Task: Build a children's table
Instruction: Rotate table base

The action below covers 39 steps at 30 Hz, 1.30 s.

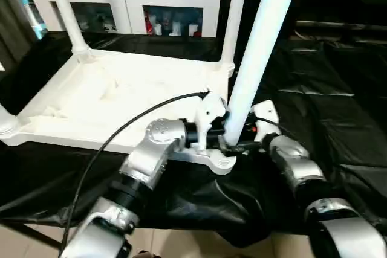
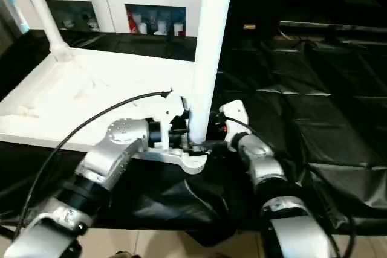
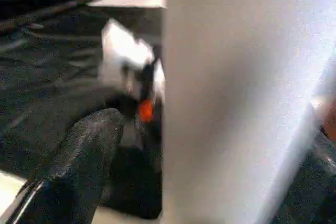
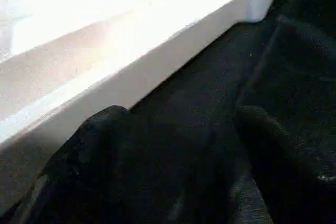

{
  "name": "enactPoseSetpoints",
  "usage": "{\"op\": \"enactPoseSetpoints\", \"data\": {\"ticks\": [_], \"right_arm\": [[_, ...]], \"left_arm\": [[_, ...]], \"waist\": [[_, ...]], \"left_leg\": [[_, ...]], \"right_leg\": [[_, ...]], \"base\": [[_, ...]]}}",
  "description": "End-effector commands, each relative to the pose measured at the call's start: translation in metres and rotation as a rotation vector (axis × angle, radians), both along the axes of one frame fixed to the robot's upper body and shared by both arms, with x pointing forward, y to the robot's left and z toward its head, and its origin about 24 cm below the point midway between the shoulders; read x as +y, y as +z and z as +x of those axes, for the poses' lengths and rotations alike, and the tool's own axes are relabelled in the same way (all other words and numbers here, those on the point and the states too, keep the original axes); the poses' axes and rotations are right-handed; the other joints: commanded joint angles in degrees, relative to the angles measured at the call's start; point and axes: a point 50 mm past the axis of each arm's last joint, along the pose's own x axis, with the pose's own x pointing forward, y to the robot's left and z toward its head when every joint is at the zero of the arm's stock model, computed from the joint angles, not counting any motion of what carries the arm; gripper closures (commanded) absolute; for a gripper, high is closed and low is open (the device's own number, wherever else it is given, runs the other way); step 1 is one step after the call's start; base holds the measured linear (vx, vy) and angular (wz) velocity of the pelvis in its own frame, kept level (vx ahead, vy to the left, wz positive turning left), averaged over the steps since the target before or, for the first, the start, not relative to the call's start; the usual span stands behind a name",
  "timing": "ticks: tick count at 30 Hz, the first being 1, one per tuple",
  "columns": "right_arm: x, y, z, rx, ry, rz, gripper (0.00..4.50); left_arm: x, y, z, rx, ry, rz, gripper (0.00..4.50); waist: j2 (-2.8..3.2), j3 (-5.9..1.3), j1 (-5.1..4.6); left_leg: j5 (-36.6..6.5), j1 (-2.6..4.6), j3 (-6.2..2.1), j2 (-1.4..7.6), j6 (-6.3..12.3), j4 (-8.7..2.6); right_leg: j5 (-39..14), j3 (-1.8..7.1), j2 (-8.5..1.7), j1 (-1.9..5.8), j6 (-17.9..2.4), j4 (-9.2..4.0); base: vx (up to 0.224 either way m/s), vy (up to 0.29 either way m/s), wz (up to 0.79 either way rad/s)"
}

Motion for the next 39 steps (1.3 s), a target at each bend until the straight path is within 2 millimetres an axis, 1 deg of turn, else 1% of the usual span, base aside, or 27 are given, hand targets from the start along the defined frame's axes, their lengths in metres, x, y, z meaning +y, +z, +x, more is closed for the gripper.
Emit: {"op": "enactPoseSetpoints", "data": {"ticks": [1, 3, 5, 6, 7, 8, 10, 11, 12, 14, 15, 16, 17, 18, 19, 20, 22, 24, 25, 26, 28, 29, 30, 31, 32, 33, 39], "right_arm": [[-0.008, 0.008, -0.004, -0.033, 0.079, 0.012, 0.82], [-0.014, 0.010, -0.011, -0.035, 0.153, -0.006, 0.82], [-0.027, 0.014, -0.025, -0.024, 0.261, -0.056, 0.82], [-0.029, 0.014, -0.027, -0.022, 0.271, -0.062, 0.82], [-0.036, 0.017, -0.032, -0.012, 0.306, -0.080, 0.82], [-0.038, 0.018, -0.034, -0.009, 0.315, -0.085, 0.82], [-0.044, 0.021, -0.040, 0.000, 0.353, -0.098, 0.82], [-0.049, 0.026, -0.048, 0.011, 0.399, -0.107, 0.82], [-0.050, 0.027, -0.050, 0.016, 0.414, -0.108, 0.82], [-0.049, 0.037, -0.065, 0.056, 0.547, -0.100, 0.82], [-0.049, 0.037, -0.065, 0.056, 0.547, -0.100, 0.82], [-0.048, 0.039, -0.070, 0.066, 0.584, -0.097, 0.82], [-0.047, 0.042, -0.074, 0.077, 0.613, -0.091, 0.82], [-0.046, 0.043, -0.075, 0.080, 0.618, -0.089, 0.82], [-0.046, 0.044, -0.076, 0.084, 0.626, -0.087, 0.82], [-0.045, 0.046, -0.077, 0.089, 0.636, -0.082, 0.82], [-0.043, 0.048, -0.079, 0.096, 0.646, -0.075, 0.82], [-0.041, 0.049, -0.082, 0.109, 0.660, -0.072, 0.82], [-0.040, 0.049, -0.084, 0.120, 0.668, -0.072, 0.82], [-0.040, 0.050, -0.084, 0.123, 0.670, -0.072, 0.82], [-0.039, 0.051, -0.086, 0.138, 0.682, -0.070, 0.82], [-0.038, 0.051, -0.088, 0.145, 0.689, -0.069, 0.82], [-0.038, 0.052, -0.090, 0.153, 0.696, -0.068, 0.82], [-0.038, 0.053, -0.090, 0.156, 0.699, -0.068, 0.82], [-0.038, 0.053, -0.092, 0.158, 0.702, -0.069, 0.82], [-0.038, 0.054, -0.094, 0.161, 0.706, -0.070, 0.82], [-0.039, 0.055, -0.099, 0.178, 0.709, -0.072, 0.82]], "left_arm": [[0.011, 0.000, 0.002, -0.026, -0.037, 0.030, 0.01], [0.020, -0.003, 0.002, -0.031, -0.067, 0.071, 0.01], [0.039, -0.008, 0.003, -0.022, -0.117, 0.168, 0.01], [0.042, -0.009, 0.004, -0.020, -0.122, 0.183, 0.01], [0.049, -0.012, 0.006, -0.020, -0.129, 0.234, 0.18], [0.051, -0.013, 0.006, -0.023, -0.129, 0.248, 0.18], [0.056, -0.016, 0.009, -0.040, -0.131, 0.298, 0.39], [0.059, -0.018, 0.012, -0.054, -0.134, 0.336, 0.47], [0.059, -0.018, 0.012, -0.056, -0.137, 0.343, 0.58], [0.058, -0.016, 0.018, -0.059, -0.169, 0.369, 0.70], [0.058, -0.016, 0.018, -0.059, -0.169, 0.369, 0.86], [0.057, -0.015, 0.020, -0.065, -0.175, 0.375, 0.91], [0.057, -0.014, 0.022, -0.064, -0.184, 0.379, 0.96], [0.056, -0.014, 0.022, -0.061, -0.190, 0.384, 1.06], [0.056, -0.014, 0.023, -0.058, -0.196, 0.391, 1.18], [0.056, -0.014, 0.024, -0.053, -0.205, 0.402, 1.35], [0.056, -0.014, 0.026, -0.042, -0.216, 0.410, 1.37], [0.057, -0.016, 0.027, -0.013, -0.232, 0.426, 1.73], [0.058, -0.018, 0.027, -0.002, -0.237, 0.442, 1.73], [0.059, -0.018, 0.027, 0.000, -0.239, 0.447, 1.80], [0.060, -0.020, 0.027, 0.012, -0.241, 0.462, 1.98], [0.060, -0.021, 0.027, 0.017, -0.242, 0.465, 1.98], [0.060, -0.022, 0.028, 0.021, -0.241, 0.465, 2.20], [0.060, -0.023, 0.028, 0.023, -0.239, 0.465, 2.23], [0.059, -0.023, 0.028, 0.023, -0.236, 0.467, 2.31], [0.058, -0.024, 0.028, 0.023, -0.232, 0.469, 2.43], [0.057, -0.026, 0.031, 0.008, -0.202, 0.483, 3.02]], "waist": [[0.18, -4.66, 0.43], [0.19, -4.59, 0.97], [0.20, -4.56, 1.34], [0.31, -4.54, 1.35], [0.43, -4.43, 1.30], [0.21, -4.33, 1.27], [0.20, -4.28, 1.35], [0.00, -4.08, 1.45], [0.07, -4.07, 1.66], [-0.26, -4.05, 1.85], [-0.25, -4.12, 2.22], [0.09, -4.14, 2.29], [-0.12, -4.11, 2.39], [-0.19, -4.21, 2.41], [-0.03, -4.20, 2.39], [-0.20, -4.15, 2.36], [-0.13, -4.24, 2.59], [0.26, -4.22, 2.84], [0.71, -4.18, 2.84], [0.29, -4.22, 2.81], [0.54, -4.20, 2.77], [0.47, -4.20, 2.82], [0.45, -4.16, 2.83], [1.10, -4.17, 2.92], [0.74, -4.18, 2.93], [0.94, -4.13, 2.90], [0.83, -4.16, 2.79]], "left_leg": [[-11.09, 1.24, -0.61, 1.57, 4.21, -3.19], [-11.82, 1.32, -0.61, 1.58, 4.76, -3.20], [-12.53, 1.38, -0.65, 1.67, 4.66, -3.27], [-12.95, 1.45, -0.69, 1.68, 4.42, -3.37], [-13.42, 1.44, -0.71, 1.60, 4.23, -3.44], [-14.39, 1.41, -0.71, 1.64, 3.84, -3.54], [-15.45, 1.54, -0.74, 1.75, 3.16, -3.59], [-16.37, 1.47, -0.77, 1.68, 3.04, -3.72], [-17.11, 1.72, -0.77, 1.82, 2.82, -3.73], [-16.84, 1.50, -0.83, 1.76, 3.17, -3.76], [-16.70, 1.57, -0.85, 1.91, 3.54, -3.74], [-16.14, 1.45, -0.94, 1.94, 3.51, -3.75], [-16.00, 1.41, -0.81, 1.81, 3.64, -3.69], [-15.19, 1.25, -0.91, 1.81, 3.72, -3.67], [-15.08, 1.18, -0.90, 1.77, 3.82, -3.64], [-15.04, 1.25, -0.83, 1.75, 3.79, -3.61], [-14.88, 1.37, -0.89, 1.89, 3.63, -3.59], [-15.01, 1.49, -0.91, 1.90, 3.42, -3.66], [-15.43, 1.53, -0.91, 1.88, 3.23, -3.69], [-15.85, 1.57, -0.96, 1.92, 2.95, -3.73], [-15.95, 1.49, -0.99, 1.87, 2.83, -3.75], [-15.93, 1.45, -1.00, 1.87, 2.92, -3.75], [-15.78, 1.36, -0.98, 1.86, 3.09, -3.74], [-16.01, 1.48, -1.03, 1.87, 2.95, -3.71], [-16.25, 1.52, -1.00, 1.92, 2.83, -3.72], [-16.20, 1.49, -0.96, 1.86, 2.89, -3.74], [-16.11, 1.32, -1.06, 1.83, 2.94, -3.72]], "right_leg": [[-0.34, 1.25, -1.93, 3.19, -17.35, -3.12], [-1.06, 1.18, -1.85, 3.15, -16.96, -3.31], [-2.13, 1.21, -1.85, 3.10, -16.35, -3.32], [-2.84, 1.21, -1.88, 2.99, -16.26, -3.41], [-3.63, 1.19, -1.78, 2.92, -16.19, -3.50], [-4.97, 1.24, -1.82, 2.97, -15.91, -3.74], [-7.33, 1.29, -2.06, 2.80, -15.83, -3.80], [-9.52, 1.31, -2.01, 2.81, -15.05, -4.25], [-10.35, 1.40, -2.19, 2.62, -14.76, -4.26], [-10.84, 1.42, -2.22, 2.86, -14.31, -4.29], [-11.15, 1.50, -2.40, 2.83, -13.88, -4.37], [-10.78, 1.48, -2.54, 2.78, -14.10, -4.23], [-10.76, 1.45, -2.46, 2.73, -14.06, -4.51], [-9.71, 1.44, -2.55, 2.84, -14.45, -4.20], [-9.68, 1.42, -2.54, 2.79, -14.56, -4.27], [-10.03, 1.40, -2.50, 2.67, -14.53, -4.40], [-10.12, 1.40, -2.67, 2.69, -14.80, -4.30], [-9.97, 1.44, -2.57, 2.58, -14.95, -4.31], [-10.06, 1.41, -2.56, 2.50, -15.01, -4.42], [-9.84, 1.38, -2.57, 2.65, -14.99, -4.40], [-9.56, 1.36, -2.59, 2.66, -15.22, -4.38], [-9.52, 1.38, -2.61, 2.74, -15.11, -4.41], [-9.78, 1.40, -2.69, 2.75, -15.05, -4.48], [-10.20, 1.39, -2.78, 2.71, -15.03, -4.51], [-10.40, 1.41, -2.80, 2.73, -15.11, -4.61], [-10.44, 1.42, -2.67, 2.70, -14.92, -4.78], [-11.83, 1.34, -2.80, 2.74, -14.37, -4.82]], "base": [[0.000, 0.000, 0.00], [0.000, 0.000, 0.00], [0.000, 0.000, 0.00], [0.000, 0.000, 0.00], [0.000, 0.000, 0.00], [0.000, 0.000, 0.00], [0.000, 0.000, 0.00], [0.000, 0.000, 0.00], [0.000, 0.000, 0.00], [0.000, 0.000, 0.00], [0.000, 0.000, 0.00], [0.000, 0.000, 0.00], [0.000, 0.000, 0.00], [0.000, 0.000, 0.00], [0.000, 0.000, 0.00], [0.000, 0.000, 0.00], [0.000, 0.000, 0.00], [0.000, 0.000, 0.00], [0.000, 0.000, 0.00], [0.000, 0.000, 0.00], [0.000, 0.000, 0.00], [0.000, 0.000, 0.00], [0.000, 0.000, 0.00], [0.000, 0.000, 0.00], [0.000, 0.000, 0.00], [0.000, 0.000, 0.00], [0.000, 0.000, 0.00]]}}
